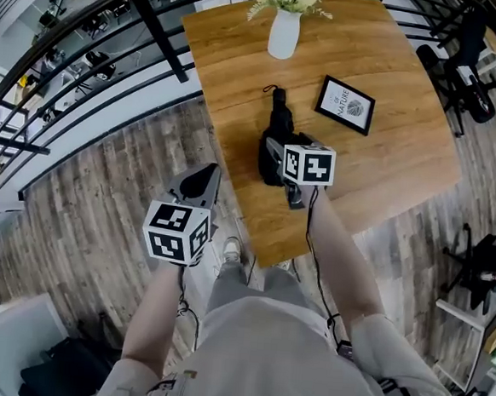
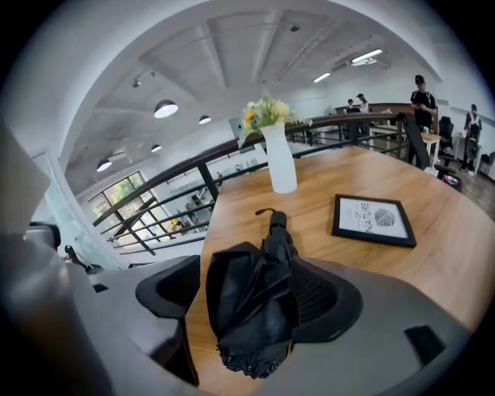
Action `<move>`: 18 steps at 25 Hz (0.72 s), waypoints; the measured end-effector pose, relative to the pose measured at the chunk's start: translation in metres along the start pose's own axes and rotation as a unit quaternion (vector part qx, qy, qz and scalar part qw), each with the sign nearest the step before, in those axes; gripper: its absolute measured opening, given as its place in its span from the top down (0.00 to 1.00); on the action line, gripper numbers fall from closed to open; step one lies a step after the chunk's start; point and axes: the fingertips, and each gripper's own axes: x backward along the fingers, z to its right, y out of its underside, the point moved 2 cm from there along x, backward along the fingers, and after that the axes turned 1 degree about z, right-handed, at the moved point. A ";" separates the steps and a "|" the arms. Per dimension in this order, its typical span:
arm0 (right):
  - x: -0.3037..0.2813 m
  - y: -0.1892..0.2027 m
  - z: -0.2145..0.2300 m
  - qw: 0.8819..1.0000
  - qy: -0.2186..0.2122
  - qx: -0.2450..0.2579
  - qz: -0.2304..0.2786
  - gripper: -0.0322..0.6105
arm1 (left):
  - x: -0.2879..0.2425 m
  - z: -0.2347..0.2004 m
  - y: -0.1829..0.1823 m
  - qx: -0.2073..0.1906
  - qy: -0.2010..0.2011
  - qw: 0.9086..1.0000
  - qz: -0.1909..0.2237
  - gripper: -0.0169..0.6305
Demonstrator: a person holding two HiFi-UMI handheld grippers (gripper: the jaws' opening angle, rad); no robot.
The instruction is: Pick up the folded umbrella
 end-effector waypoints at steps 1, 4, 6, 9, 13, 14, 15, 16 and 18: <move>-0.008 0.010 0.004 1.000 0.004 -0.008 -0.012 0.37 | -0.004 -0.001 0.007 0.002 0.003 1.000 -0.009 0.95; -0.030 0.038 0.012 0.999 0.014 -0.020 -0.043 0.37 | -0.013 -0.005 0.031 0.010 0.012 0.999 -0.036 0.95; -0.041 0.056 0.016 0.997 0.026 -0.025 -0.064 0.37 | -0.017 -0.006 0.047 0.021 0.019 0.998 -0.053 0.95; -0.057 0.079 0.025 0.995 0.046 -0.021 -0.087 0.37 | -0.018 -0.003 0.063 0.043 0.035 0.996 -0.069 0.95; -0.073 0.089 0.035 0.994 0.059 -0.033 -0.090 0.37 | -0.015 -0.004 0.077 0.049 0.038 0.995 -0.084 0.95; -0.077 0.089 0.036 0.994 0.059 -0.032 -0.092 0.36 | -0.015 -0.006 0.080 0.052 0.037 0.994 -0.085 0.95; -0.080 0.090 0.037 0.993 0.059 -0.029 -0.095 0.36 | -0.016 -0.006 0.083 0.055 0.036 0.994 -0.086 0.95; -0.082 0.090 0.038 0.993 0.060 -0.028 -0.098 0.36 | -0.016 -0.006 0.085 0.057 0.035 0.994 -0.087 0.95; -0.083 0.092 0.039 0.992 0.061 -0.028 -0.107 0.38 | -0.015 -0.005 0.090 0.063 0.036 0.993 -0.088 0.95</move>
